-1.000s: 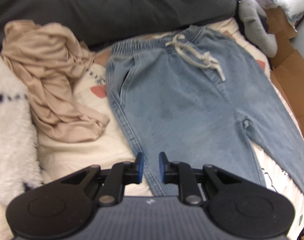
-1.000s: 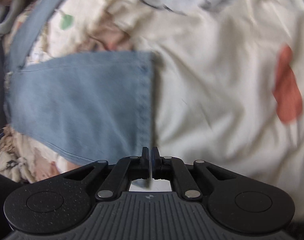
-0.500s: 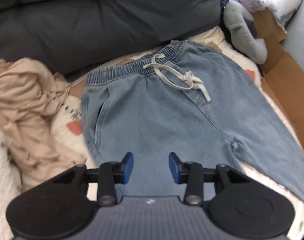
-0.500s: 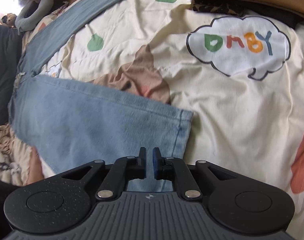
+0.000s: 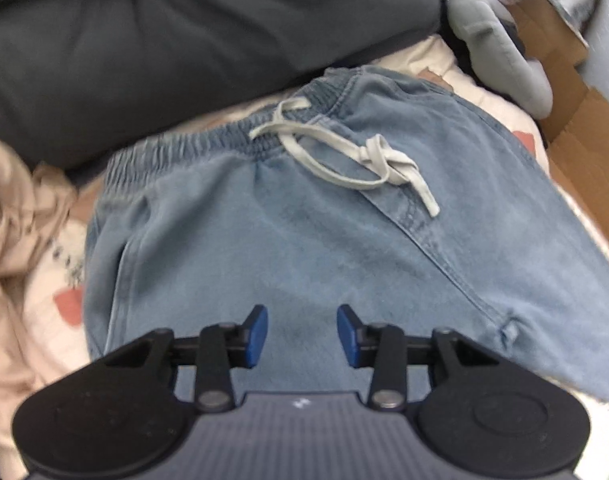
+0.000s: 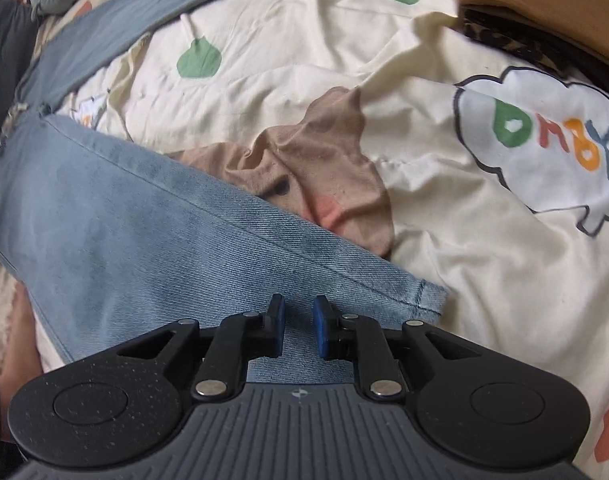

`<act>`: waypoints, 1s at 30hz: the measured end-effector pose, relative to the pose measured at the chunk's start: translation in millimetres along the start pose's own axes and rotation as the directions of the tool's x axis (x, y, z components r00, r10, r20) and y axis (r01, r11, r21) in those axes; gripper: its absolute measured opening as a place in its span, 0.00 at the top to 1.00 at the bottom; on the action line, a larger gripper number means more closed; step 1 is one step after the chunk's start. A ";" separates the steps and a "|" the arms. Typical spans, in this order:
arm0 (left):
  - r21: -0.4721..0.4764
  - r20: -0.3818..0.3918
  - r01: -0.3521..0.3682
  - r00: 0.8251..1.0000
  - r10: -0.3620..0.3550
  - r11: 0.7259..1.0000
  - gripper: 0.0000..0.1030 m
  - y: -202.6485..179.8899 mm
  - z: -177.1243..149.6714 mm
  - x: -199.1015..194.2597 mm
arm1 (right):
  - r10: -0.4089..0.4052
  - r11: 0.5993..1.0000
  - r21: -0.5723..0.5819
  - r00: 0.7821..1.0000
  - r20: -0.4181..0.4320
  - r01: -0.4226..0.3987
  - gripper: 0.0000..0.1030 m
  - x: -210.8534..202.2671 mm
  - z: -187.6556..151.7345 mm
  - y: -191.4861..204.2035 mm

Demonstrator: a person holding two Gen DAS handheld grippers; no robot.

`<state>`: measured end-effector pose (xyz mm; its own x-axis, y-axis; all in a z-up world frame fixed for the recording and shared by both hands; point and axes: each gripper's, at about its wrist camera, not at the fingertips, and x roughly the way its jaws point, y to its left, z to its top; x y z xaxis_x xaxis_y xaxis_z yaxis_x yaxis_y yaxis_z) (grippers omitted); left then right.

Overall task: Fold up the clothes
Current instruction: 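Pinch the folded leg edge with the right gripper while the left gripper pinches the waistband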

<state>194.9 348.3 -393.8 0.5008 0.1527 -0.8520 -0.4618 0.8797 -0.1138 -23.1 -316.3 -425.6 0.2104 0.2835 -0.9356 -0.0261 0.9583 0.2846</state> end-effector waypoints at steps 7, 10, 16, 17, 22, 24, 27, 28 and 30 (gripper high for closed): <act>0.022 0.008 -0.101 0.995 0.101 0.995 0.76 2.7 -6.5 30.7 | -0.035 0.999 0.002 0.999 -0.032 0.035 0.83 9.7 1.2 -2.3; 0.008 0.047 -0.143 0.989 0.142 0.990 0.76 15.4 -5.7 36.8 | -0.044 0.999 -0.008 0.998 -0.046 0.043 0.85 11.3 3.4 -1.2; -0.051 0.098 -0.229 0.968 0.233 0.972 0.86 52.8 6.3 43.3 | -0.030 0.999 0.011 0.998 -0.063 0.031 0.88 12.0 5.5 -6.7; -0.058 0.100 -0.234 0.966 0.239 0.970 0.90 60.0 8.6 44.7 | -0.033 0.999 0.013 0.997 -0.069 0.034 0.88 12.6 6.6 -6.1; -0.080 0.097 -0.227 0.967 0.234 0.971 0.97 76.7 15.0 43.5 | -0.062 0.998 0.004 0.991 -0.120 0.062 0.88 16.8 14.9 -0.4; -0.094 0.106 -0.236 0.964 0.245 0.967 0.97 80.3 16.4 42.1 | -0.075 0.997 -0.009 0.987 -0.144 0.074 0.88 19.0 19.3 2.8; -0.122 0.125 -0.250 0.956 0.264 0.961 0.97 86.4 19.5 42.1 | -0.086 0.996 -0.027 0.982 -0.169 0.083 0.88 21.0 24.2 5.1; -0.139 0.131 -0.246 0.956 0.264 0.959 0.97 90.1 22.1 44.8 | -0.087 0.996 -0.033 0.982 -0.171 0.082 0.88 21.2 24.4 5.4; -0.159 0.140 -0.229 0.958 0.252 0.960 0.97 97.2 24.7 46.3 | -0.082 0.996 -0.038 0.983 -0.165 0.077 0.88 20.6 23.1 4.6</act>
<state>191.3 452.0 -431.7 0.4660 0.4306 -0.7729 -0.6745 0.7383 0.0047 3.7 -306.8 -438.7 0.0474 0.2057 -0.9775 -0.0467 0.9779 0.2036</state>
